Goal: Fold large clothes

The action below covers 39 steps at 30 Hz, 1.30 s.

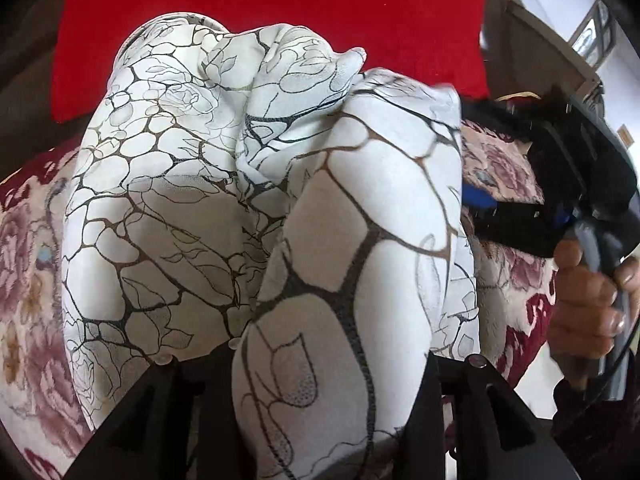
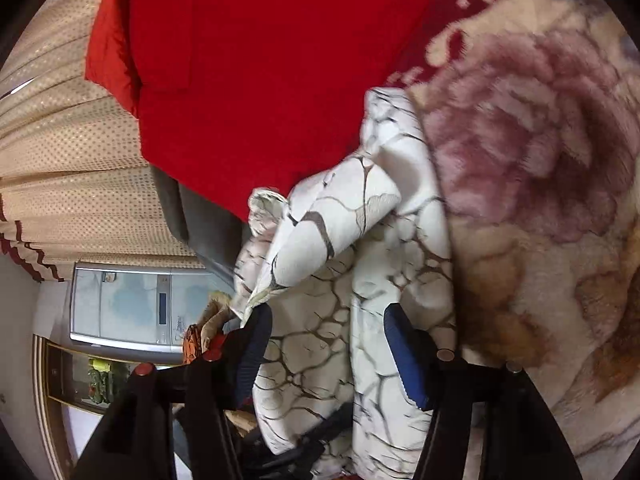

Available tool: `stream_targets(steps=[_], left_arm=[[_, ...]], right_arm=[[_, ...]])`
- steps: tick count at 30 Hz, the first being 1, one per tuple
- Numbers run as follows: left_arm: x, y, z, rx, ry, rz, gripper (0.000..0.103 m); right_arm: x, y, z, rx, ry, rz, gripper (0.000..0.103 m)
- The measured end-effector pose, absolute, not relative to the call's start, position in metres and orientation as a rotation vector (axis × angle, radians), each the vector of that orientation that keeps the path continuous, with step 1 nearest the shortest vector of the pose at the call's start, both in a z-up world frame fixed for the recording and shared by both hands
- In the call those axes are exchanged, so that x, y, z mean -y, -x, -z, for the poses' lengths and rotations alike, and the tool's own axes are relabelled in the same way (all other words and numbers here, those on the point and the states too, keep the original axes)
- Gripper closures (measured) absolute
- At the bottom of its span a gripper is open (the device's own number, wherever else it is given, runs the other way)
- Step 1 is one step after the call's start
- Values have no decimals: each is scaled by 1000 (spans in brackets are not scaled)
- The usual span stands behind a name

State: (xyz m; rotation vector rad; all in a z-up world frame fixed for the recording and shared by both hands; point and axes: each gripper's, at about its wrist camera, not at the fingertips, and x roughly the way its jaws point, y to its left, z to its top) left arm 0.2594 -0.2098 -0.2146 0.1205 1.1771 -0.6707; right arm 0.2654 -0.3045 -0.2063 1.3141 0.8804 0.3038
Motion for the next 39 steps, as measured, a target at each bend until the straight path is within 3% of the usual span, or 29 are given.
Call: stream_targets(steps=[2, 4, 6, 9, 15, 17, 18, 21, 23, 25, 31, 33, 35, 37, 39], left_arm=[[202, -258, 216, -1156, -114, 676, 66], [205, -241, 215, -1127, -126, 677, 63], [206, -233, 219, -1105, -134, 676, 62], [208, -225, 222, -1091, -129, 690, 59], [223, -221, 214, -1065, -97, 774, 50], [205, -215, 205, -1055, -61, 814, 50], [192, -212, 199, -1044, -34, 834, 50], [129, -201, 178, -1000, 134, 905, 48], [88, -199, 172, -969, 232, 873, 29], [46, -206, 176, -960, 283, 721, 21], [32, -238, 231, -1170, 325, 549, 24], [43, -239, 240, -1170, 366, 582, 31], [51, -238, 238, -1162, 402, 612, 48], [67, -235, 235, -1175, 386, 613, 48], [95, -228, 225, -1161, 274, 613, 40]], right_arm=[[298, -272, 193, -846, -1282, -270, 40], [294, -270, 179, -805, -1265, -259, 21], [293, -263, 158, -780, -1237, -254, 21], [284, -271, 138, -820, -1129, -249, 9], [228, -335, 157, -1102, -996, -291, 10], [211, -353, 158, -1149, -846, -262, 28], [202, -360, 160, -1183, -750, -244, 46], [203, -360, 182, -1243, -674, -195, 59], [218, -352, 196, -1221, -739, -201, 63], [229, -342, 205, -1171, -799, -232, 66], [227, -310, 205, -1080, -751, -190, 71], [218, -303, 194, -1052, -730, -173, 76], [217, -299, 183, -1007, -714, -144, 78], [226, -290, 169, -930, -731, -138, 80], [237, -280, 155, -861, -750, -127, 81]])
